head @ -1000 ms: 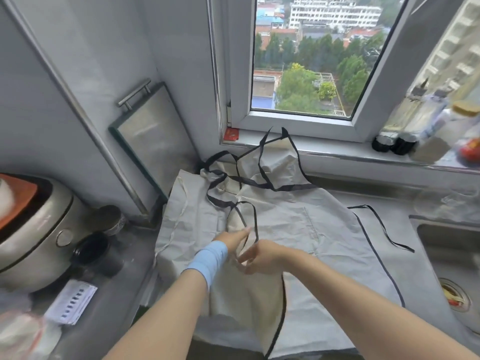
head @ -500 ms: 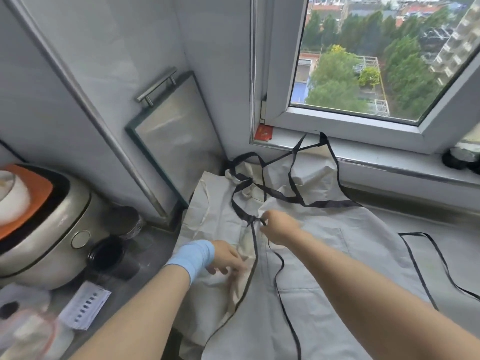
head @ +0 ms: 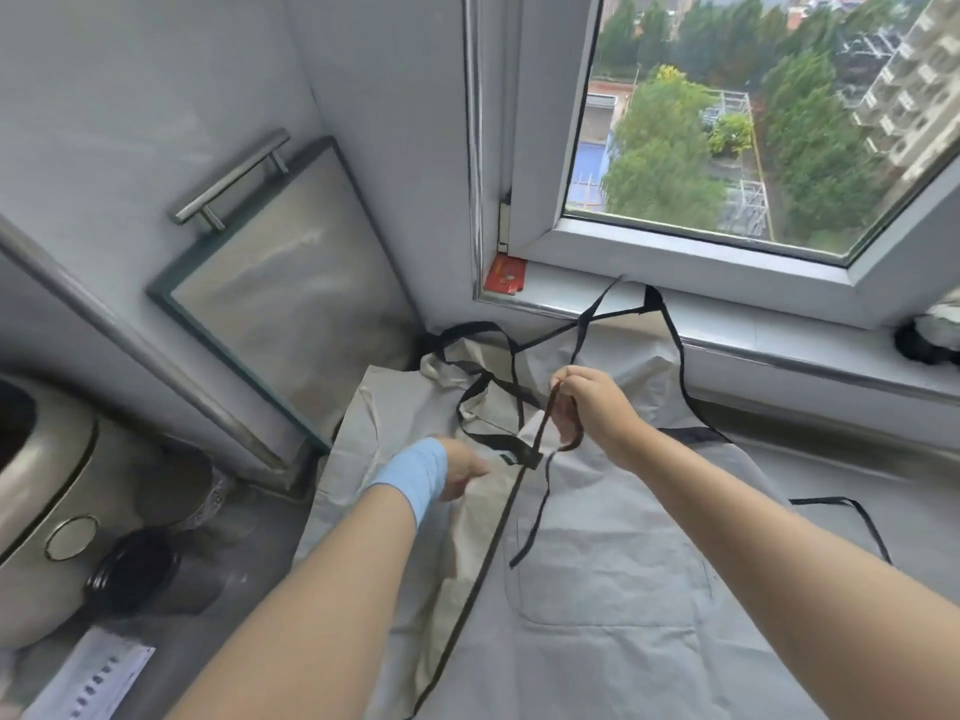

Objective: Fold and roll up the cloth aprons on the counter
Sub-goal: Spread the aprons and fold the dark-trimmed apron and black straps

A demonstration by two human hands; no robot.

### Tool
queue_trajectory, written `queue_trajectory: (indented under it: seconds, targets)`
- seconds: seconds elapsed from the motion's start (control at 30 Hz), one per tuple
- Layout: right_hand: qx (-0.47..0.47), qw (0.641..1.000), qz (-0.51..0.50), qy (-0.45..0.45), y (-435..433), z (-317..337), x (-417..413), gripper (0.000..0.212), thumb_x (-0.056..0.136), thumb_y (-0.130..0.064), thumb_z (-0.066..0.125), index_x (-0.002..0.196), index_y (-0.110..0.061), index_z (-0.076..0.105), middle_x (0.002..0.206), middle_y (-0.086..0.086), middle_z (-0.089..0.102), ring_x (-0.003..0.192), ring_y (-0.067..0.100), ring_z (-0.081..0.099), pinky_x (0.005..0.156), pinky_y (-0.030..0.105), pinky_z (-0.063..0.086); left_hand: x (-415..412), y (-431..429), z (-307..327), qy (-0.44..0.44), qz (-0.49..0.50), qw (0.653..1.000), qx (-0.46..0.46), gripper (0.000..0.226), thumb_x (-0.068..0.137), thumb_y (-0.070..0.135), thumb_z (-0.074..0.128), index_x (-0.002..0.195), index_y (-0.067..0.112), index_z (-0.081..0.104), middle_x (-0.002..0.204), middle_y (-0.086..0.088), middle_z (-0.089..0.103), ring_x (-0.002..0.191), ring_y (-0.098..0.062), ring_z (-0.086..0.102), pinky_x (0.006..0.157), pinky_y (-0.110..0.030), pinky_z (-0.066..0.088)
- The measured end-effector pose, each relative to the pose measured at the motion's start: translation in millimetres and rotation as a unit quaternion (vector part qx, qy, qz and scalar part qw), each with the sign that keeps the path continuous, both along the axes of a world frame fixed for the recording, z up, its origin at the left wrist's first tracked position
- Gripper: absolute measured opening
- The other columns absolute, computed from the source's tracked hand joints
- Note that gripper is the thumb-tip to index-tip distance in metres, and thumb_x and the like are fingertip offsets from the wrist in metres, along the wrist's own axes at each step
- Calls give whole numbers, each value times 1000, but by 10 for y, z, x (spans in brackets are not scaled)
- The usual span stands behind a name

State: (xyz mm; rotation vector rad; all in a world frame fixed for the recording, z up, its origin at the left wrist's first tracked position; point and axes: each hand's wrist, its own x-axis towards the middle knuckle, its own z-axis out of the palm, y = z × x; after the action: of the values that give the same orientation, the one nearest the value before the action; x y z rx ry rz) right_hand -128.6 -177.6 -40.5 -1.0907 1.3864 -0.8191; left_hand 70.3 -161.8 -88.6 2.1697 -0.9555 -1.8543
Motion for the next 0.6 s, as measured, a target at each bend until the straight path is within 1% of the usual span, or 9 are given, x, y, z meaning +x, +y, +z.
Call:
queue_trajectory:
  seconds: [0.07,0.13,0.23,0.3,0.37,0.4,0.5,0.53,0.6]
  targets:
    - [4,999,31,36,-27,0,-54,13,76,-13,39,79,-6,50,49,1,39,49,16,29,45,24,24,34,-12,109,56,50,996,41,8,90,5,60,92,13,59,80,0,61,66,-10,56,49,-19,48]
    - [-42,963,130,232,-78,-22,-121,16,83,-19,42,87,-8,52,64,3,46,59,18,37,53,29,32,65,-116,186,66,78,994,-28,23,89,1,54,89,20,67,71,1,65,57,-11,57,45,-17,46]
    - [-9,857,199,474,-78,-108,-299,21,93,-11,37,83,-3,54,82,17,52,80,30,53,69,37,46,94,-270,278,16,161,967,-199,22,83,3,62,87,21,73,91,-5,72,81,-20,66,82,-27,55]
    - [72,868,144,469,-36,-229,-461,20,83,-17,36,70,-6,46,81,15,53,77,32,54,64,36,43,84,-321,314,19,179,957,-227,21,84,8,67,101,18,72,99,-5,71,89,-21,65,87,-31,55]
    - [136,885,56,441,69,-328,-541,19,85,-20,39,76,-8,51,93,14,60,84,31,56,68,34,42,13,-300,344,69,153,967,-194,35,84,19,70,118,15,64,105,-8,68,86,-22,64,78,-34,57]
    - [139,875,32,464,139,-376,-543,16,87,-20,42,85,-9,54,104,14,62,94,33,56,75,35,44,8,-253,346,55,115,976,-176,50,83,28,70,129,15,56,113,-8,65,91,-24,64,82,-35,55]
    - [-23,792,-4,610,472,-495,-395,35,80,-18,56,115,-17,52,121,14,53,109,35,47,89,42,38,86,43,356,-151,-114,965,-179,70,87,42,62,146,17,34,142,-5,47,126,-28,50,104,-33,38]
    - [-107,778,-8,619,582,-559,-300,38,74,-14,59,111,-17,54,113,12,54,100,34,47,83,43,38,124,165,343,-180,-149,957,-173,73,88,42,62,148,17,30,145,-6,44,129,-27,47,105,-33,36]
    - [-236,795,9,558,922,-705,-43,24,67,-8,59,90,-16,59,90,8,55,80,32,50,65,40,41,213,451,273,-166,-159,962,-146,87,82,45,69,150,16,23,150,-8,39,133,-27,43,108,-34,36]
